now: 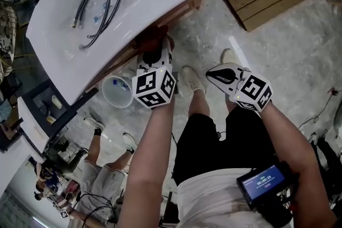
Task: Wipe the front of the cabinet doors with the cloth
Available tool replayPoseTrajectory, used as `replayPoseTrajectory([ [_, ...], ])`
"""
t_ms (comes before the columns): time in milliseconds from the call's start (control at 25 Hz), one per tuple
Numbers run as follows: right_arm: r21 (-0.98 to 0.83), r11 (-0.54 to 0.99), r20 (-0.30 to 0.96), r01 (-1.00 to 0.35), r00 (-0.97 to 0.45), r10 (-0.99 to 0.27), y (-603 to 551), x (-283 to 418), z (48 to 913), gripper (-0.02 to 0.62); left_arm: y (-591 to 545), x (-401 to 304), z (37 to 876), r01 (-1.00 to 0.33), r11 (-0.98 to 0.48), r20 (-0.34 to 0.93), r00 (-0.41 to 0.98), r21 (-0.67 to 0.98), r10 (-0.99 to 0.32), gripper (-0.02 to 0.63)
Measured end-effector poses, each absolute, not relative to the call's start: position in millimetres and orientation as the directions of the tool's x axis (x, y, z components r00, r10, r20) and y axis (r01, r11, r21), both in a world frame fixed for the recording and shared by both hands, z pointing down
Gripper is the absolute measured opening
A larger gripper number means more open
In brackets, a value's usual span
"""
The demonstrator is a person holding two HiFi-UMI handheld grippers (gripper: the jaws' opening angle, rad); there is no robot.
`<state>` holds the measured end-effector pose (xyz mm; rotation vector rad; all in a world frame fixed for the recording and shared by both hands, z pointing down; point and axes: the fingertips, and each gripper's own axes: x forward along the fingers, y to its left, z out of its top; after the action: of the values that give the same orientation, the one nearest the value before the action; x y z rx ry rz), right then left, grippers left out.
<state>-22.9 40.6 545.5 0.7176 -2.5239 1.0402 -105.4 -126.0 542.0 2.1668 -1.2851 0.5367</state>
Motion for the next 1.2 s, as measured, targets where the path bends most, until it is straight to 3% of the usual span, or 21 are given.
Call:
replayPoseTrajectory([
  [280,-0.573,0.618,0.452,-0.538,-0.837,-0.310,34,22,544,0.014,-137,-31,554,-0.868,-0.443,0.604,0.480,0.224,-0.636,0.118],
  [720,-0.590,0.623,0.455,-0.514,-0.849,-0.270,39,55,549,0.014,-150,81,556,-0.744,-0.614,0.569,0.633,0.264,-0.524,0.118],
  [880,-0.592,0.628,0.457,-0.505,-0.852,-0.255,38,51,553,0.014,-149,65,579,-0.781,-0.530,0.599,0.608,0.332,-0.521,0.118],
  [1200,-0.596,0.646,0.460,-0.478,-0.862,-0.214,51,25,554,0.014,-138,-47,595,-0.913,-0.279,0.657,0.407,0.297,-0.635,0.118],
])
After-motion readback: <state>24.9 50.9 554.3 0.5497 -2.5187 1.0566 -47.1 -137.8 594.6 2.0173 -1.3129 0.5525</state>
